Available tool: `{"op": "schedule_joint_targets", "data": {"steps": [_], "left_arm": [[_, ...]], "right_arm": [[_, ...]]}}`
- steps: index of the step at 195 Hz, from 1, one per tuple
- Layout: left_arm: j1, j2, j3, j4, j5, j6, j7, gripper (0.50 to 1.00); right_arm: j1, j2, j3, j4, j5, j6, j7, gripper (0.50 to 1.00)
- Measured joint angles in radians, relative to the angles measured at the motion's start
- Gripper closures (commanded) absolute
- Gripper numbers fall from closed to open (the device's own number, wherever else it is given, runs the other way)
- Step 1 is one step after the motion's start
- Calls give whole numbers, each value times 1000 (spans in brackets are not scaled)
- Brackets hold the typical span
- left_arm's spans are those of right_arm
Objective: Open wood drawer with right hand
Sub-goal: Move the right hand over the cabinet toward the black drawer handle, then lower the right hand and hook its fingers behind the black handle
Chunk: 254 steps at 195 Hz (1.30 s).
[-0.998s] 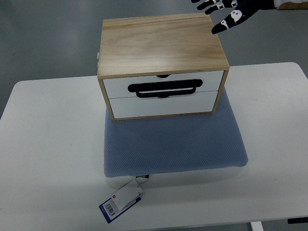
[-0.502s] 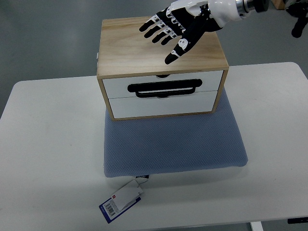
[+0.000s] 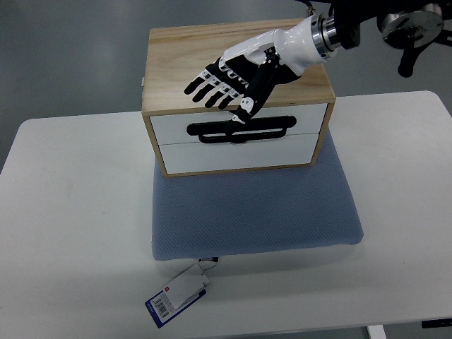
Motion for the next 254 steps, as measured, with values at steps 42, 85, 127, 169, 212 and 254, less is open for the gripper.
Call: {"op": "schedule_joint_targets", "data": {"steps": [42, 85, 127, 169, 212, 254], "left_arm": [[0, 0, 0, 0, 0, 0, 0, 500], [0, 0, 0, 0, 0, 0, 0, 500], [0, 0, 0, 0, 0, 0, 0, 500], [0, 0, 0, 0, 0, 0, 0, 500], [0, 0, 0, 0, 0, 0, 0, 500], [0, 0, 0, 0, 0, 0, 0, 500]], "right_arm": [[-37, 14, 6, 34, -9, -92, -4, 574], [-53, 29, 3, 58, -109, -141, -4, 574], [-60, 33, -1, 70, -170, -193, -6, 574], [-67, 33, -10, 72, -203, -200, -25, 572], [-76, 31, -34, 72, -232, -199, -33, 572], [-89, 25, -43, 72, -248, -210, -35, 572]]}}
